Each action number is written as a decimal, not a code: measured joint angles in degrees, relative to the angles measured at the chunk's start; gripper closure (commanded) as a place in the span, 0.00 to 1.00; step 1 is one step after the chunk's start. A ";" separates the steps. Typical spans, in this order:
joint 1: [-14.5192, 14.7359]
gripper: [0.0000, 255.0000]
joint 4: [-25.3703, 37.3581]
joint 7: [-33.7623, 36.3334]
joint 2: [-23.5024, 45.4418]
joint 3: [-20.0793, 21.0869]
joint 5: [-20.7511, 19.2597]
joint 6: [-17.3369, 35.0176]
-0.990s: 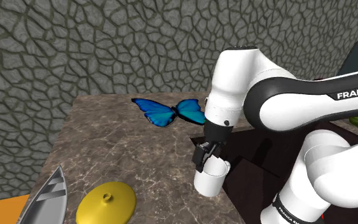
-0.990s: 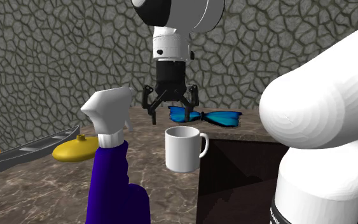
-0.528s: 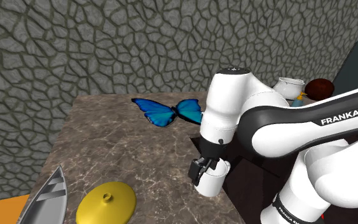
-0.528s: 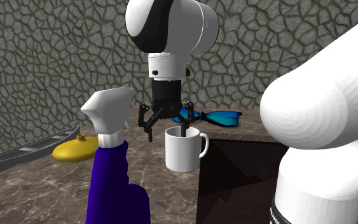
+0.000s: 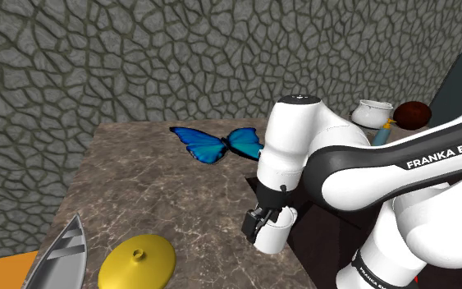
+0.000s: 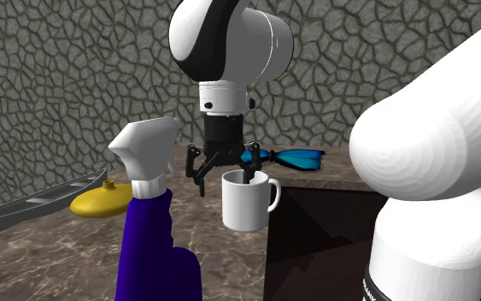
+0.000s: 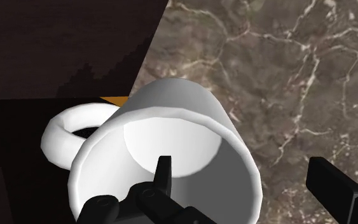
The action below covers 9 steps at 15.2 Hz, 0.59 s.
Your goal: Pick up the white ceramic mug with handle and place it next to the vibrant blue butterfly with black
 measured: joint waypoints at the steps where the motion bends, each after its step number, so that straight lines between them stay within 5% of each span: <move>1: 0.00 1.00 0.00 0.00 0.00 0.00 0.00 0.00; 9: 0.00 1.00 0.00 0.00 0.00 0.00 0.00 -0.01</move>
